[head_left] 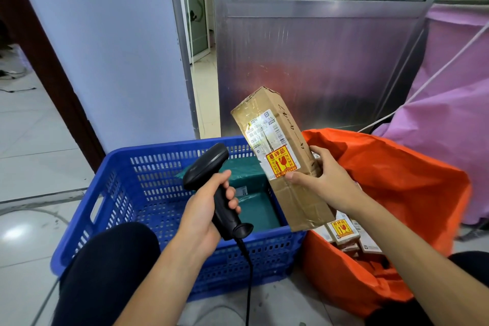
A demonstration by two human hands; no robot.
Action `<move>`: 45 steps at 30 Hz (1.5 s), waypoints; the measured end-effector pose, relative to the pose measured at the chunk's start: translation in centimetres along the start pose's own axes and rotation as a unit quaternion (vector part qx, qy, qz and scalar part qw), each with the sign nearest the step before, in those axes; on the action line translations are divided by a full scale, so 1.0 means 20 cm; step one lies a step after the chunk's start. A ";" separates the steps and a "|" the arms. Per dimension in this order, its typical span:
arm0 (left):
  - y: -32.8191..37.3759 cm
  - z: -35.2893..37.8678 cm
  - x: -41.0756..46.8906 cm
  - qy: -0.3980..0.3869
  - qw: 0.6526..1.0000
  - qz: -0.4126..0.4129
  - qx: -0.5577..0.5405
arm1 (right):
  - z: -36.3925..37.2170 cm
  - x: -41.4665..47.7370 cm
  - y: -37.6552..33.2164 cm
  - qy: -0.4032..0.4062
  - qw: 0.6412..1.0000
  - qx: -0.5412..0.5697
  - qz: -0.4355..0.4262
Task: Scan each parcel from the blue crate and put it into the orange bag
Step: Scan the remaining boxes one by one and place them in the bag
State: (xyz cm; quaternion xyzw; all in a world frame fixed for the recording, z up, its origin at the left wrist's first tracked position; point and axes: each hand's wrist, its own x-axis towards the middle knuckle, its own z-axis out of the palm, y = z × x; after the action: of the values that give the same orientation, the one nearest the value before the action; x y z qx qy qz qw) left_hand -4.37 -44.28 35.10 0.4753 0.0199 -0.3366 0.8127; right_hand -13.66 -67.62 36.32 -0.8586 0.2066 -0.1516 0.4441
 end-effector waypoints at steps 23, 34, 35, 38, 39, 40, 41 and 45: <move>-0.01 0.03 -0.03 -0.024 0.999 0.007 0.023 | 0.00 0.01 0.03 -0.001 0.999 -0.037 0.006; -0.01 0.03 -0.04 -0.031 0.999 0.003 0.039 | 0.01 0.00 0.01 -0.008 1.000 -0.020 0.002; -0.01 0.03 -0.04 -0.034 0.998 0.004 0.043 | 0.01 0.00 0.01 -0.009 1.000 -0.019 0.002; -0.01 0.03 -0.05 -0.037 0.998 0.005 0.046 | 0.01 0.00 0.01 -0.009 1.000 -0.017 0.003; -0.01 0.04 -0.05 -0.035 0.998 0.005 0.045 | 0.01 0.00 0.01 -0.009 1.000 -0.016 0.004; -0.01 0.04 -0.05 -0.034 0.998 0.004 0.044 | 0.01 0.00 0.01 -0.009 1.000 -0.017 0.005; 0.00 0.04 -0.05 -0.032 0.999 0.003 0.043 | 0.01 0.00 0.01 -0.010 1.000 -0.018 0.006; 0.00 0.04 -0.05 -0.030 0.999 0.003 0.042 | 0.01 -0.01 0.00 -0.010 1.000 -0.013 0.003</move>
State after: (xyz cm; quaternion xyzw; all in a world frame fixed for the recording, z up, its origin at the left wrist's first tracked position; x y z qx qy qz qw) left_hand -5.27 -44.31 35.88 0.4987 -0.0199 -0.3491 0.7931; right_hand -13.68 -67.45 36.19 -0.8651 0.2070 -0.1390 0.4352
